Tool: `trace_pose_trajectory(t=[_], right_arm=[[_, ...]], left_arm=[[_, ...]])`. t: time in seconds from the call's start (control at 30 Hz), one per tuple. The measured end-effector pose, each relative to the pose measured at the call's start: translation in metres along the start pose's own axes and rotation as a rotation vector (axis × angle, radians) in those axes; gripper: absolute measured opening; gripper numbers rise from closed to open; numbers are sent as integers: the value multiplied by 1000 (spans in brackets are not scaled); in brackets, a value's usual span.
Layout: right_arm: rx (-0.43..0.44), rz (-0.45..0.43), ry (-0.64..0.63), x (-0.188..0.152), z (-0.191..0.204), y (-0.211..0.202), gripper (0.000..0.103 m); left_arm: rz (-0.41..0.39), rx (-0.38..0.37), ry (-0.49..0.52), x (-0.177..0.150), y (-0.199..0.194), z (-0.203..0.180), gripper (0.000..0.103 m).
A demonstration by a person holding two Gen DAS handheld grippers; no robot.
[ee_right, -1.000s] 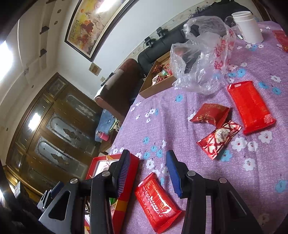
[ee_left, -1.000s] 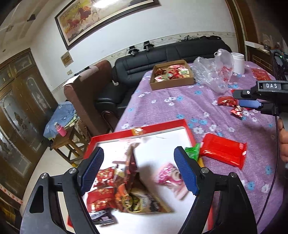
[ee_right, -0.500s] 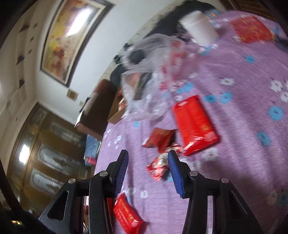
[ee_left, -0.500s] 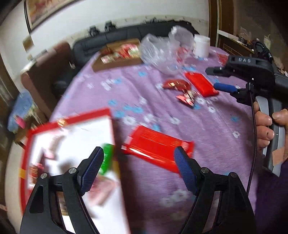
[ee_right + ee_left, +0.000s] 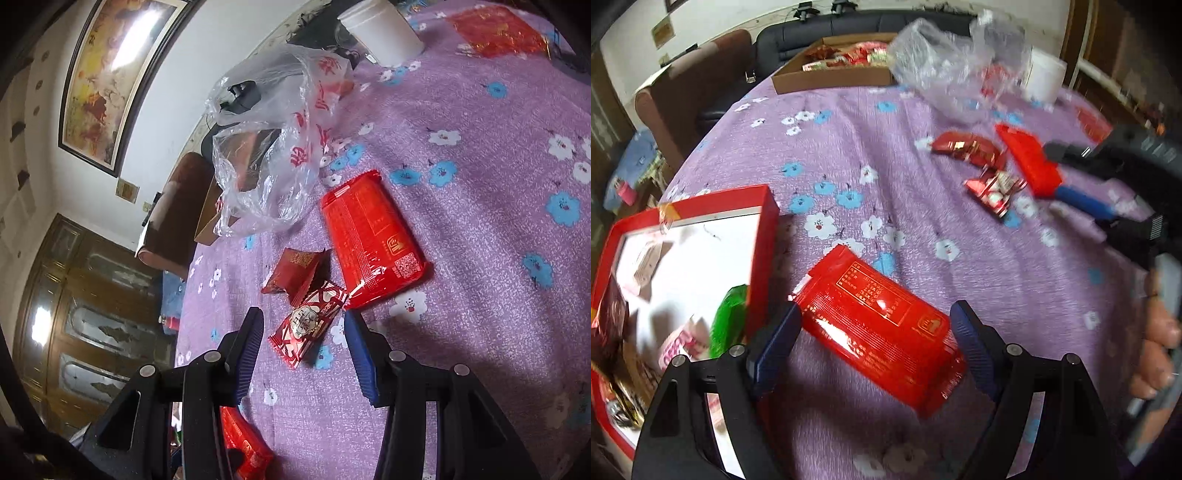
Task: Organize snacks
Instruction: 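Reach the left gripper to the long red bar while the right approaches a red-white packet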
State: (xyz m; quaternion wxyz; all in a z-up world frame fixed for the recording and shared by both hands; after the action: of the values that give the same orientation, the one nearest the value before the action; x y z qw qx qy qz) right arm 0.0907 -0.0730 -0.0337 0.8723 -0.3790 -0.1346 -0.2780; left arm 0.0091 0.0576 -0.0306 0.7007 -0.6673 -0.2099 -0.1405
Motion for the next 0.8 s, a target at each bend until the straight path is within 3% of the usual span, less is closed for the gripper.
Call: trace_pose_trajectory(t=[0.07, 0.17, 0.3, 0.5, 0.63, 0.7, 0.73, 0.8], right_arm=[[-1, -6, 10, 1, -2, -1, 49], [-4, 2, 13, 0, -4, 1, 49], [-15, -1, 12, 1, -6, 2, 49], [-14, -20, 15, 4, -7, -2, 49], [24, 19, 10, 5, -2, 3, 49], [-2, 44, -77, 14, 11, 5, 50], [-16, 59, -127, 18, 19, 7, 53], [-21, 102, -245, 26, 36, 16, 70]], left_arm=[[-7, -38, 23, 0, 5, -7, 87], [-50, -6, 180, -4, 10, -28, 91], [-84, -76, 264, -9, 6, -42, 91], [-111, -192, 467, -35, -11, -69, 91], [-129, -215, 337, -26, -32, -41, 91], [-153, -215, 190, -17, -48, -15, 91], [-147, -223, 137, -16, -51, -8, 91], [-107, -256, 35, -19, -55, 4, 91]])
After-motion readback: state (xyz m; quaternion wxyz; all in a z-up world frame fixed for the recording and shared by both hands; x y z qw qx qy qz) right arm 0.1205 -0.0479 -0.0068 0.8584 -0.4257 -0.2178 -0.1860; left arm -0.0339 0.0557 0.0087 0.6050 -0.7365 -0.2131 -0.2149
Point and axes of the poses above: each gripper's, at about its wrist camera, not at the fingertips, and y roughly the way its jaws point, z to its left, x to its top, the point moved 6 cm from there along y, roughly the way its jaws point, and after that the axes turned 4 degrees about -y, right-handed, at the moved point
